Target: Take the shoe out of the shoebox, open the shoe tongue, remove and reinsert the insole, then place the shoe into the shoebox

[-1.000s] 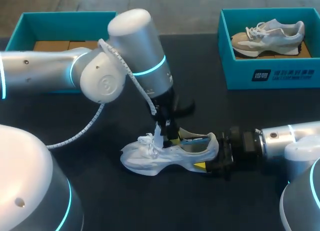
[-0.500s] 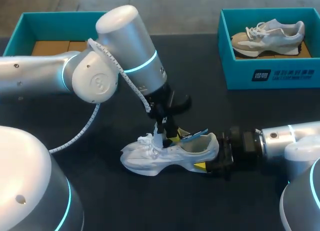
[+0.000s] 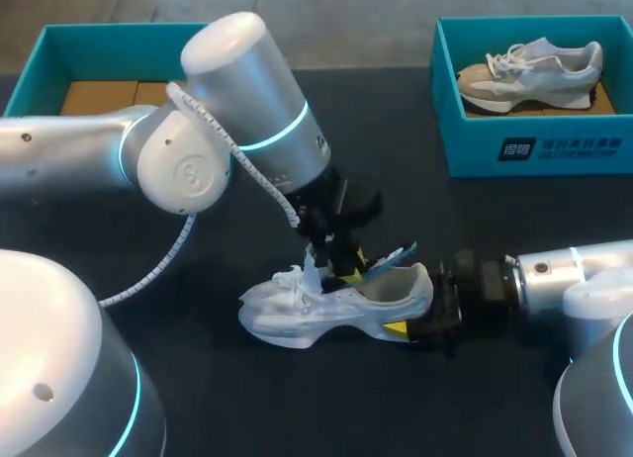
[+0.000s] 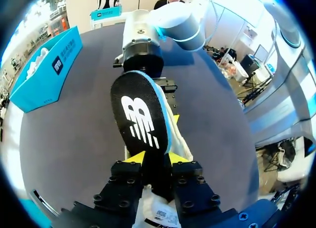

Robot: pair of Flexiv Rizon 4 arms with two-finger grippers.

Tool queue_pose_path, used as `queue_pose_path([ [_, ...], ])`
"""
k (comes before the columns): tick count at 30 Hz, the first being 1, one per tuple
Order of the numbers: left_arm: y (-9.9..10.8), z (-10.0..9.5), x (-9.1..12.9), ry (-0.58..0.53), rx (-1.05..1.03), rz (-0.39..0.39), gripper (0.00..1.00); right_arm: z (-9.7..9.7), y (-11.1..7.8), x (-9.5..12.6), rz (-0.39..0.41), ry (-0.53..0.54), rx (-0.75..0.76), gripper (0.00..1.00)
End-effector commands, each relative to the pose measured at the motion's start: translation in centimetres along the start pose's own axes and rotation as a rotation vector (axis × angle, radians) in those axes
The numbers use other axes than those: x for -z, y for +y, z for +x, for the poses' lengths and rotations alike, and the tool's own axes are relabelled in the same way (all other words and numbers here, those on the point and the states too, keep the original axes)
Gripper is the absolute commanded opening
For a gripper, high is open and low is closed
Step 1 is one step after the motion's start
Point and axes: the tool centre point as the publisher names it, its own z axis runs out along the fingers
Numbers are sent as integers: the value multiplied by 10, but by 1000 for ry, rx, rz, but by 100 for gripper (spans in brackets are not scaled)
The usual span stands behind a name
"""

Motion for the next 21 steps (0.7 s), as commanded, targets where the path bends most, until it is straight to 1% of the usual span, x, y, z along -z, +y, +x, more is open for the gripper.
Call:
queue_pose_path([
  [1,-1,2,2,-7,0,4,29,3,0,-1,5,-1,0,0],
  [4,-3,4,1,-19,-2,6,33,3,0,-1,5,-1,0,0],
  [8,-7,7,4,-54,-10,9,33,3,0,-1,5,-1,0,0],
  [17,-17,19,21,-161,-34,54,36,3,0,-1,5,-1,0,0],
  [19,-18,22,22,-190,-31,62,39,3,0,-1,5,-1,0,0],
  [20,-19,22,22,-217,-29,64,43,3,0,-1,5,-1,0,0],
  [21,-20,23,22,-221,-29,69,45,3,0,-1,5,-1,0,0],
])
